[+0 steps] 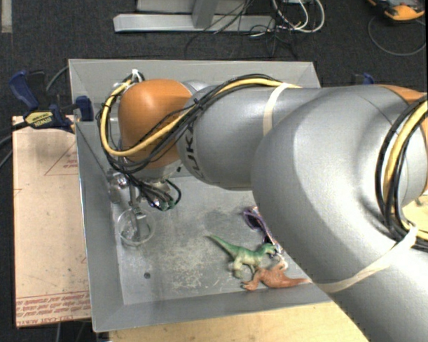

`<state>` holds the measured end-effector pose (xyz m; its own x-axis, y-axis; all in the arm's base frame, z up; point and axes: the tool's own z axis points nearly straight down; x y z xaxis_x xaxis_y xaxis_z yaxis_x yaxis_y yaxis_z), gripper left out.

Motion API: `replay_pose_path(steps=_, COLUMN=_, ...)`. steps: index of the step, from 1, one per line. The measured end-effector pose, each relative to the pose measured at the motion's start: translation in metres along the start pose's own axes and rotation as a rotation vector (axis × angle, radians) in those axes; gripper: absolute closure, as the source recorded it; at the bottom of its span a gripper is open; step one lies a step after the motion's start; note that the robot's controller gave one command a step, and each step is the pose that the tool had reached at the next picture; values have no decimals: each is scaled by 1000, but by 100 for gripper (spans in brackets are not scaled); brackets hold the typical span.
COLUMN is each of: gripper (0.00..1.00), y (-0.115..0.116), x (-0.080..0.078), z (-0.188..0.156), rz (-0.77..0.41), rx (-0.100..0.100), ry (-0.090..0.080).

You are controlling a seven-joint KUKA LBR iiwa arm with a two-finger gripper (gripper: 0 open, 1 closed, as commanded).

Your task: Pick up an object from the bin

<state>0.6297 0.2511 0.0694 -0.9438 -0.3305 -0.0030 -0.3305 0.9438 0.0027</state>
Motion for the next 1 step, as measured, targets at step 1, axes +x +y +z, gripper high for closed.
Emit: replay_pose_path(steps=1, gripper=100, y=-13, x=-19, z=-2, rz=273, rx=-4, ry=-6)
